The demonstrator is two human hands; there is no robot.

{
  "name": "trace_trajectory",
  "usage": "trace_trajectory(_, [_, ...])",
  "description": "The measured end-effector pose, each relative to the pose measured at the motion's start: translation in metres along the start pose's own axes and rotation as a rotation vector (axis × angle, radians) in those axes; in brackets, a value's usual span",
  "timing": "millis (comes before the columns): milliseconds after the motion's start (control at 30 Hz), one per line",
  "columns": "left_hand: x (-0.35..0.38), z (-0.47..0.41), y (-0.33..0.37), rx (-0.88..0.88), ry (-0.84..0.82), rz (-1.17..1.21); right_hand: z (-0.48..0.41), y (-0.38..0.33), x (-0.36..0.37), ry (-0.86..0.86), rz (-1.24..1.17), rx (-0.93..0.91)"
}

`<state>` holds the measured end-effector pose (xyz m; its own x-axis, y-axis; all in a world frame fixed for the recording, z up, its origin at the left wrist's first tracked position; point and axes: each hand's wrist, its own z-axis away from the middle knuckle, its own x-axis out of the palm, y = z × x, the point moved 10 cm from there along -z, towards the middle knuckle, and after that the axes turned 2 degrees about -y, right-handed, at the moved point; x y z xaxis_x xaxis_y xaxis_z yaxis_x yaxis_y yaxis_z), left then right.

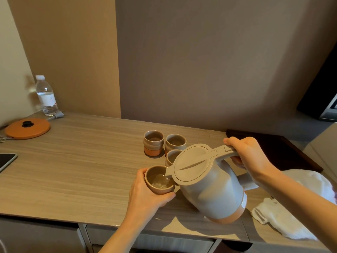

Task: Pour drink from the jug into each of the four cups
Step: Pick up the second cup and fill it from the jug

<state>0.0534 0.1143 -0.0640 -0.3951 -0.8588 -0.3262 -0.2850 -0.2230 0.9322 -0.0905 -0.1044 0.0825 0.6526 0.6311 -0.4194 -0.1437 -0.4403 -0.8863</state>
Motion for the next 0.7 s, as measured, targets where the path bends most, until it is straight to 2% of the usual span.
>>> trace_trajectory(467, [0.009,0.001,0.010,-0.050,-0.008,0.091,0.009,0.027,-0.028,0.076,-0.180,0.082])
trace_trajectory(700, [-0.006,-0.013,0.007,-0.085,0.026,0.117,0.009,0.046,-0.041,0.168,-0.218,0.133])
